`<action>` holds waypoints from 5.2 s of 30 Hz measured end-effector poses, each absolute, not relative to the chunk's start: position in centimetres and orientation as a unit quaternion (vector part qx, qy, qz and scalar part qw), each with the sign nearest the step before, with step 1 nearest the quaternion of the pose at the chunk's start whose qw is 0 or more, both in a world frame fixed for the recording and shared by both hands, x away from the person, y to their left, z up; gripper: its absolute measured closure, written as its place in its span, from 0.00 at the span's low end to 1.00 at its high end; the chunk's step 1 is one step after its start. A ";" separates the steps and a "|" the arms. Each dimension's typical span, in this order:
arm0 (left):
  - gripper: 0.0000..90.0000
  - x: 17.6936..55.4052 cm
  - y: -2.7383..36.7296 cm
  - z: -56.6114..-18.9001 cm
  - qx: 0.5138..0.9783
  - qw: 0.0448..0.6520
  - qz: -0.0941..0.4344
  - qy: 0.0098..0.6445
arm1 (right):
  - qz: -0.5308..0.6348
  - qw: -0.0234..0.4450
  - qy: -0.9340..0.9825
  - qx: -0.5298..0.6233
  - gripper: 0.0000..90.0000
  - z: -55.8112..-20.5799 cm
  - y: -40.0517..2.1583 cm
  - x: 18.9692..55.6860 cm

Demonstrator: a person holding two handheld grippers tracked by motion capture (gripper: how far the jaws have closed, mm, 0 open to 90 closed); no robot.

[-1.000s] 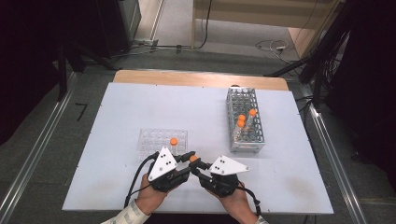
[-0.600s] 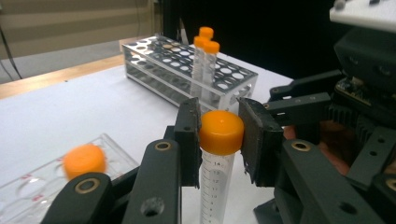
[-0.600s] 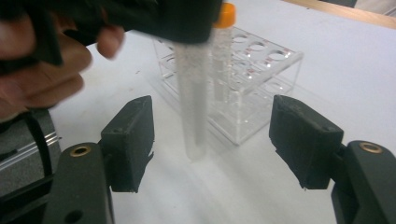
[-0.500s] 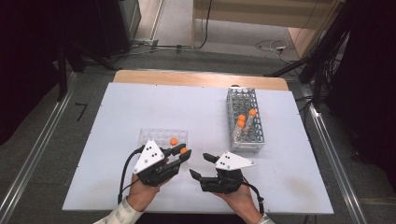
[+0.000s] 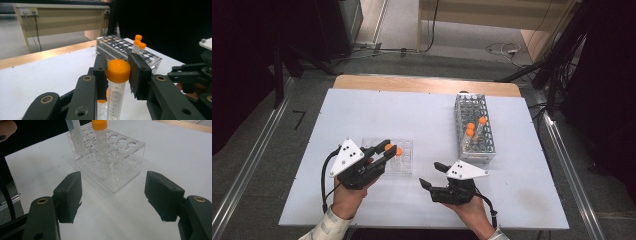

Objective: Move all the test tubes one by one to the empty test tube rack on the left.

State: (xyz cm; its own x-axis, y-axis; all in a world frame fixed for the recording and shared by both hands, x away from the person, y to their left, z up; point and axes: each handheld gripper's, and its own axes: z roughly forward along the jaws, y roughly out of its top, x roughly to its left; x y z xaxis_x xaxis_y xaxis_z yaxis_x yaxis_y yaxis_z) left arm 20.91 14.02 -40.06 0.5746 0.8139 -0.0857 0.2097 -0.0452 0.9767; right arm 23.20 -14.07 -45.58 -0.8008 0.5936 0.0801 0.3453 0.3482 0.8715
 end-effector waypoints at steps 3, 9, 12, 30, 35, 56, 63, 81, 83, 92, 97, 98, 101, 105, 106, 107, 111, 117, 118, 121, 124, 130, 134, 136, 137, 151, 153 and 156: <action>0.78 21.1 14.1 -40.1 0.672 0.570 0.280 0.382 | 0.491 0.126 0.812 0.290 0.32 -45.6 -14.1 23.2; 0.78 21.7 14.2 -40.3 0.668 0.565 0.295 0.385 | 0.490 0.126 0.813 0.289 0.32 -45.6 -14.0 23.2; 0.78 22.1 14.2 -40.5 0.667 0.562 0.302 0.385 | 0.491 0.127 0.812 0.291 0.32 -45.6 -14.0 23.2; 0.77 23.0 13.8 -41.9 0.673 0.552 0.301 0.390 | 0.492 0.126 0.811 0.290 0.32 -45.6 -14.0 23.2; 0.77 23.0 13.6 -42.4 0.678 0.544 0.300 0.391 | 0.491 0.127 0.811 0.292 0.32 -45.6 -14.1 23.1; 0.72 23.0 13.7 -42.9 0.681 0.543 0.287 0.400 | 0.490 0.128 0.811 0.292 0.32 -45.6 -14.2 23.2; 0.71 23.0 13.7 -42.8 0.678 0.548 0.282 0.401 | 0.490 0.130 0.810 0.294 0.32 -45.6 -14.3 23.2; 0.34 23.1 14.1 -42.8 0.667 0.536 0.297 0.425 | 0.491 0.180 0.787 0.327 0.35 -44.9 -16.3 23.9; 0.33 23.2 14.1 -42.8 0.665 0.535 0.298 0.427 | 0.483 0.209 0.783 0.332 0.35 -44.8 -16.7 24.1; 0.28 23.1 14.1 -42.8 0.665 0.532 0.305 0.427 | 0.467 0.276 0.748 0.382 0.39 -44.7 -18.6 25.5; 0.28 23.1 14.1 -42.8 0.664 0.531 0.309 0.426 | 0.463 0.293 0.727 0.414 0.43 -44.7 -19.6 26.7; 0.28 23.1 14.1 -42.8 0.664 0.531 0.309 0.426 | 0.462 0.294 0.725 0.418 0.43 -44.8 -19.8 27.0; 0.28 23.1 14.1 -42.8 0.663 0.532 0.309 0.426 | 0.459 0.305 0.716 0.429 0.48 -45.0 -20.2 27.7; 0.28 23.1 14.0 -42.8 0.665 0.531 0.310 0.424 | 0.453 0.313 0.711 0.439 0.55 -45.3 -20.4 28.9; 0.28 23.1 14.0 -42.9 0.665 0.530 0.310 0.424 | 0.452 0.314 0.710 0.440 0.56 -45.5 -20.4 29.1; 0.27 23.1 14.0 -42.9 0.665 0.531 0.310 0.425 | 0.450 0.314 0.710 0.441 0.57 -45.6 -20.3 29.4; 0.27 23.1 14.1 -42.8 0.665 0.530 0.310 0.425 | 0.443 0.318 0.708 0.448 0.60 -45.9 -20.2 30.1; 0.28 23.1 14.1 -42.9 0.665 0.530 0.308 0.427 | 0.438 0.315 0.708 0.457 0.64 -46.3 -20.1 30.8; 0.28 23.1 14.1 -42.9 0.665 0.530 0.308 0.427 | 0.437 0.314 0.708 0.457 0.64 -46.4 -20.1 30.9; 0.28 23.0 14.0 -42.9 0.666 0.530 0.308 0.425 | 0.438 0.313 0.706 0.460 0.67 -46.5 -20.0 31.0; 0.28 23.0 14.0 -42.9 0.666 0.530 0.307 0.425 | 0.436 0.317 0.707 0.458 0.72 -46.6 -19.9 31.1; 0.28 23.0 14.1 -42.9 0.665 0.531 0.306 0.426 | 0.435 0.318 0.706 0.461 0.79 -46.7 -19.9 31.1; 0.28 23.0 14.1 -42.9 0.665 0.532 0.306 0.426 | 0.440 0.319 0.702 0.460 0.79 -46.5 -20.0 31.0; 0.28 23.0 14.1 -42.9 0.665 0.532 0.306 0.426 | 0.445 0.320 0.699 0.460 0.79 -46.3 -20.2 30.9; 0.28 23.0 14.1 -42.9 0.665 0.532 0.306 0.425 | 0.447 0.319 0.698 0.459 0.79 -46.1 -20.2 30.9; 0.27 23.0 14.1 -42.8 0.664 0.534 0.305 0.425 | 0.481 0.340 0.676 0.442 0.80 -43.3 -20.8 29.5; 0.27 23.0 14.2 -42.8 0.664 0.535 0.304 0.425 | 0.486 0.342 0.674 0.439 0.80 -42.9 -20.9 29.2; 0.27 22.9 14.2 -42.7 0.664 0.536 0.304 0.425 | 0.493 0.341 0.671 0.436 0.80 -42.4 -21.2 28.8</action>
